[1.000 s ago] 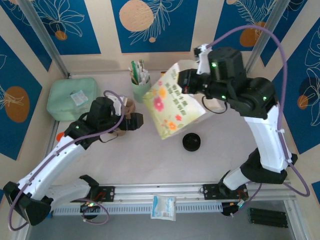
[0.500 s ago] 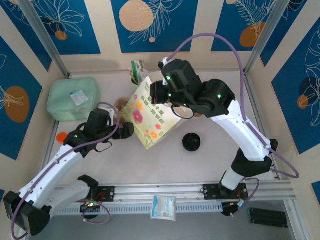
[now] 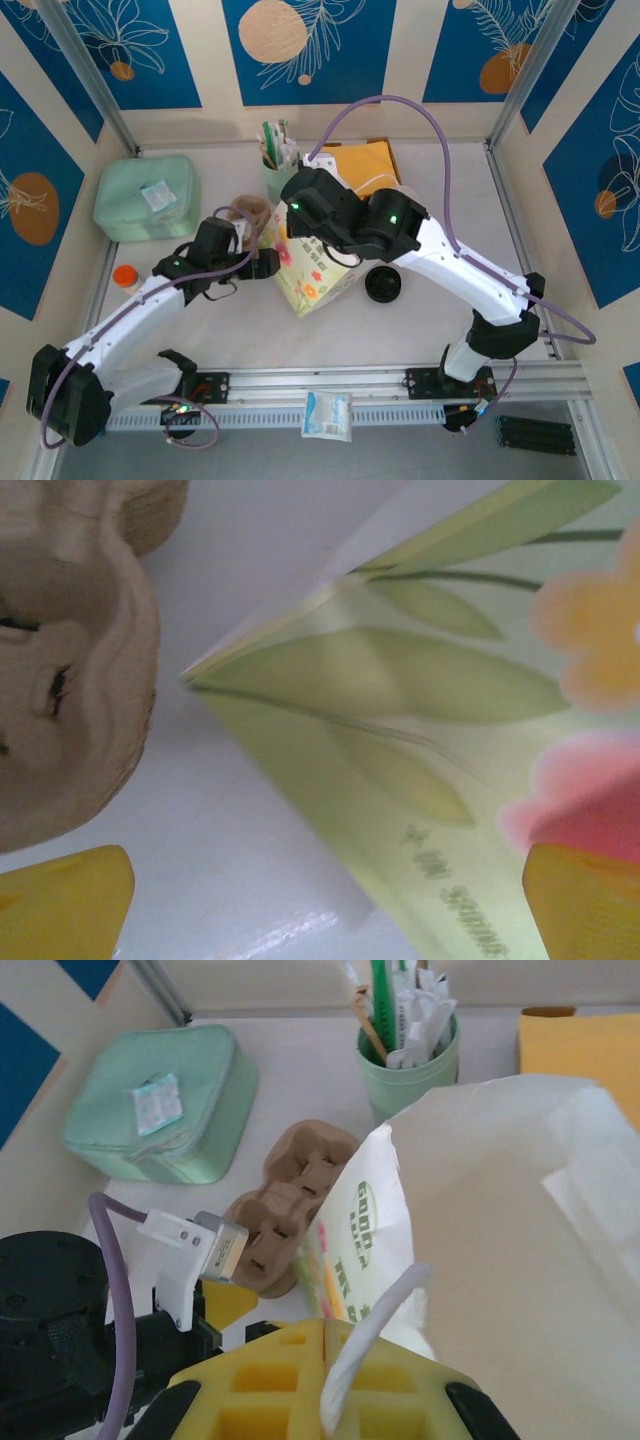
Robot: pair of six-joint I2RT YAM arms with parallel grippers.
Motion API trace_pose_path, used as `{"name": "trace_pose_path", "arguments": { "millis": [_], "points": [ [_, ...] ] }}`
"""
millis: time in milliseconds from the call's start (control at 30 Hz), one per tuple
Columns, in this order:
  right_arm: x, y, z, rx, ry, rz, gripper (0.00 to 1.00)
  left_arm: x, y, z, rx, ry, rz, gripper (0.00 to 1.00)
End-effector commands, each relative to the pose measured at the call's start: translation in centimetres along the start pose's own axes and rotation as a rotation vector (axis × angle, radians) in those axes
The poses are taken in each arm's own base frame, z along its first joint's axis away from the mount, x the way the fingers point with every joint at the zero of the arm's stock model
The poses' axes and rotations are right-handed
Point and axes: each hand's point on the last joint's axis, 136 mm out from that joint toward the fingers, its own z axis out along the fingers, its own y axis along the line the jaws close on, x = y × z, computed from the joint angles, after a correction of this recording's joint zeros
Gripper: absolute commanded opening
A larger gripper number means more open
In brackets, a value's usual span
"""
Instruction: Pack the takeout coffee
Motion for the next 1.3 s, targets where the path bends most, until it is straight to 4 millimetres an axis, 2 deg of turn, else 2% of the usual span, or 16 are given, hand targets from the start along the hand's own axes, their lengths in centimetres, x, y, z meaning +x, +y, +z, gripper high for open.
{"name": "trace_pose_path", "arguments": {
  "millis": [0,367,467,567,667,800,967,1133,1267],
  "points": [
    [-1.4,-0.3,-0.1,0.056,-0.099,0.064,0.0,-0.4,-0.8,0.9,0.053,0.001,0.038,0.99],
    [-1.1,1.3,0.2,0.102,-0.143,0.019,0.02,-0.8,-1.1,3.8,0.076,0.053,0.062,0.99],
    [-0.6,1.6,0.7,0.095,-0.122,0.01,0.19,-0.7,-0.9,4.6,0.071,0.066,0.068,1.0],
    [-0.6,2.1,0.9,0.067,-0.1,0.007,0.41,-0.6,-0.7,5.1,0.069,0.075,0.071,0.99],
    [-0.8,2.7,0.8,0.021,-0.077,0.004,0.53,-0.5,-0.5,5.2,0.062,0.08,0.073,1.0],
    [-1.5,3.2,-0.2,-0.041,-0.064,-0.007,0.56,-0.8,-0.5,4.6,0.061,0.07,0.074,0.99],
    [-3.0,2.5,-1.7,-0.114,-0.054,0.009,0.58,-1.4,-1.2,2.9,0.071,0.047,0.077,0.99],
    [-3.6,1.9,-3.0,-0.183,-0.049,0.003,0.59,-2.4,-2.1,0.1,0.081,0.008,0.081,1.0],
    [-3.5,2.7,-3.8,-0.256,-0.035,-0.028,0.59,-3.2,-2.6,-2.8,0.072,-0.045,0.084,0.99]
  ]
}}
